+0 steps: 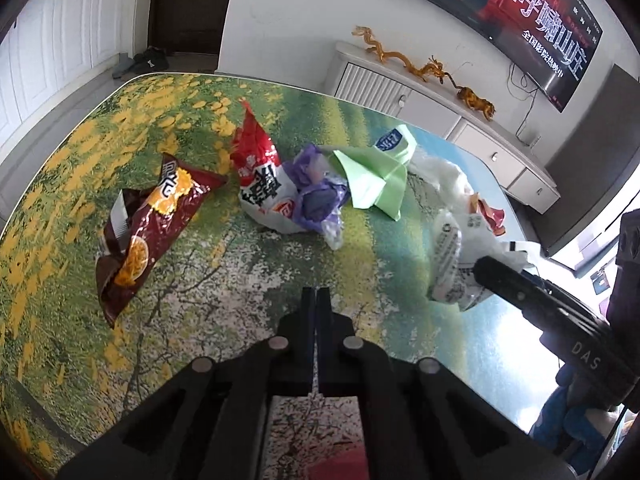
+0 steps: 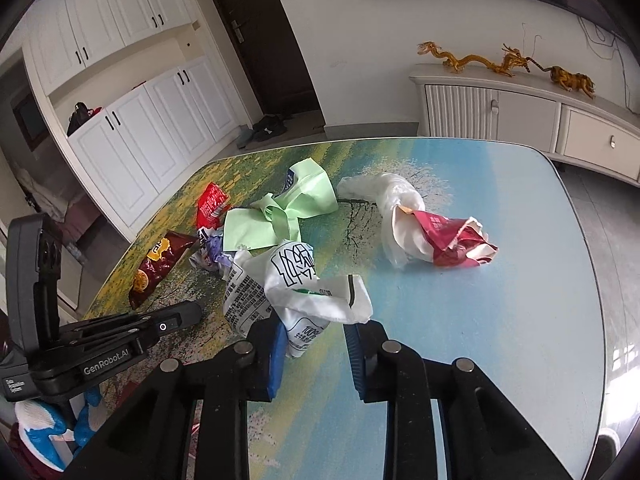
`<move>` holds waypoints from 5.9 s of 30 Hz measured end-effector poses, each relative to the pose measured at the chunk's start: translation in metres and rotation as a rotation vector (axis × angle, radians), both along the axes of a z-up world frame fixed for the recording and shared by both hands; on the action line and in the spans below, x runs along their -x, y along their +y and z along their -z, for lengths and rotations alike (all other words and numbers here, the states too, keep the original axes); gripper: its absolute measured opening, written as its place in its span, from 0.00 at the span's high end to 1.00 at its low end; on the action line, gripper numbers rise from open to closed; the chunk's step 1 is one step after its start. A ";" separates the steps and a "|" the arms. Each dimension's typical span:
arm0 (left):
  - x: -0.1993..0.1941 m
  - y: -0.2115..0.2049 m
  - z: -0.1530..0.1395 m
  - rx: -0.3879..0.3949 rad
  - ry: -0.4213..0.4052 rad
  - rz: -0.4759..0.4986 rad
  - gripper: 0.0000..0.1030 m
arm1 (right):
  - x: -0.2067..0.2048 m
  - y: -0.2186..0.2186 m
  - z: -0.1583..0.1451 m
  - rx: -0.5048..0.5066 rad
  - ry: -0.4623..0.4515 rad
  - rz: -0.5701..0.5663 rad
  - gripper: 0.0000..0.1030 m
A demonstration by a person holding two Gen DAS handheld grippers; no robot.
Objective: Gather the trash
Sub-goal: 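Grasp the white printed plastic bag with the right tool while the left tool grasps the pink packet, then carry the white bag and pink packet from the table over the bin, then open both tools above the bin to drop the bag and packet, then move both open tools back over the table toward the remaining wrappers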
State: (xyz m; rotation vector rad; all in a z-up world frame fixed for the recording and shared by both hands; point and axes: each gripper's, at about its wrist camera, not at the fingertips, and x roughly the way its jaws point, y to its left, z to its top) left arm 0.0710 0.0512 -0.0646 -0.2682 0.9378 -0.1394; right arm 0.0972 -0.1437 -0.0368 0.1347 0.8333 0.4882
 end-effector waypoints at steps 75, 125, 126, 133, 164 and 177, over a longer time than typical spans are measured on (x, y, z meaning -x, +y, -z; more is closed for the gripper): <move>0.078 -0.389 -0.051 0.016 0.052 0.785 0.70 | 0.208 -0.330 0.040 0.075 0.112 0.887 0.76; 0.089 -0.104 -0.155 -0.084 -0.302 0.198 0.48 | 0.180 -0.172 -0.102 0.153 -0.125 0.640 0.46; 0.089 -0.094 -0.157 -0.081 -0.308 0.183 0.48 | 0.176 -0.161 -0.108 0.153 -0.134 0.620 0.46; 0.098 -0.045 -0.170 -0.077 -0.344 0.130 0.48 | 0.165 -0.115 -0.132 0.122 -0.162 0.541 0.46; 0.082 -0.055 -0.178 -0.130 -0.308 0.077 0.45 | 0.178 -0.048 -0.128 0.161 -0.171 0.413 0.44; 0.078 -0.059 -0.191 -0.147 -0.328 0.104 0.44 | 0.187 -0.053 -0.134 0.165 -0.181 0.418 0.43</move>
